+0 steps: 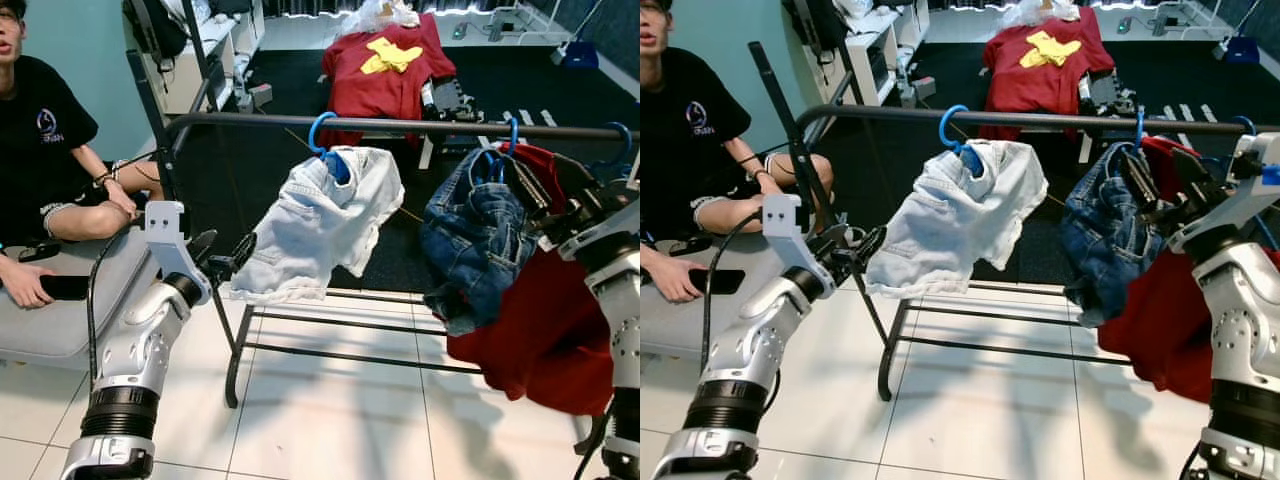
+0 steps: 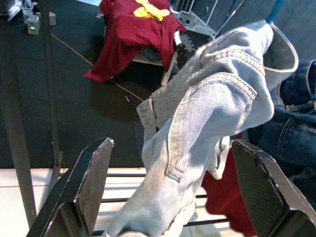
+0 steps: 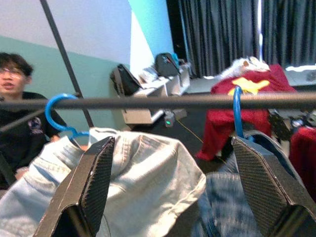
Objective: Hang hanger
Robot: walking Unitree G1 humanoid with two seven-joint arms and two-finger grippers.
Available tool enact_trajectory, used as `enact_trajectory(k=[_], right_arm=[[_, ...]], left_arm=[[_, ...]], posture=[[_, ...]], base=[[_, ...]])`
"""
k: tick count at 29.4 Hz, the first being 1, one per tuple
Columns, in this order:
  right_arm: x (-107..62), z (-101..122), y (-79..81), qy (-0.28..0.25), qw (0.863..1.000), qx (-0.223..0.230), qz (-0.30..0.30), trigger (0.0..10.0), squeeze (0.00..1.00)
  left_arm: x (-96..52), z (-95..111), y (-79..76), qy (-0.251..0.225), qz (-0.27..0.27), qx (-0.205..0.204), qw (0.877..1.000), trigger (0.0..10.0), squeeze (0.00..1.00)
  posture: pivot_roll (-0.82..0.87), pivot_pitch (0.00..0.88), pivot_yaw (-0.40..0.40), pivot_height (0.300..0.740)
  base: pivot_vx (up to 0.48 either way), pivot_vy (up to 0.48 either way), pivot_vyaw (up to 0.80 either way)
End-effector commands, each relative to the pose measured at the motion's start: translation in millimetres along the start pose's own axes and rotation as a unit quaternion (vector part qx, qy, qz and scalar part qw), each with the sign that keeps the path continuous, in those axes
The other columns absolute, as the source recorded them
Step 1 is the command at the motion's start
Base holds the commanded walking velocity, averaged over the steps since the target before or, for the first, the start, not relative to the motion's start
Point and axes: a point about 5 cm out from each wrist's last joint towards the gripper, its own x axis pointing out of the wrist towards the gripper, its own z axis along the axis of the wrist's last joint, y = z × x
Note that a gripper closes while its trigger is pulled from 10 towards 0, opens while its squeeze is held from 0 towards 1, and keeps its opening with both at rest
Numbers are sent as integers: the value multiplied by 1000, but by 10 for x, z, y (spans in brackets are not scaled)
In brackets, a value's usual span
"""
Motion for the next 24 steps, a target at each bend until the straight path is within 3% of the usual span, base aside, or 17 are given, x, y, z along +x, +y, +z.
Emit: enact_trajectory(k=[1, 9, 16, 19, 24], right_arm=[[-54, -53, -20, 15, 999, -15, -30, 10000, 0], [-275, -212, -217, 46, 988, -42, -139, 10000, 0], [-279, -238, -259, 51, 985, -44, -160, 10000, 0], [-315, -400, -289, 79, 975, -58, -197, 10000, 0], [-365, -575, -230, 108, 972, -60, -201, 10000, 0]], left_arm=[[-92, -37, 99, 13, 3, -12, 1000, 10000, 0], [-227, -199, 19, 52, -35, -25, 998, 10000, 0], [-250, -276, -9, 65, -39, -15, 997, 10000, 0], [-257, -352, -92, 69, -60, -21, 996, 10000, 0], [-308, -463, -100, 82, -52, -21, 995, 10000, 0]], posture=[[-30, 60, -7, 740], [-30, 61, -6, 740], [-28, 59, -6, 740], [-28, 54, -9, 740], [-30, 50, -10, 740]], base=[[0, 0, 0], [-40, 0, 0], [-393, 0, 0], [0, 0, 0], [0, 0, 0]])
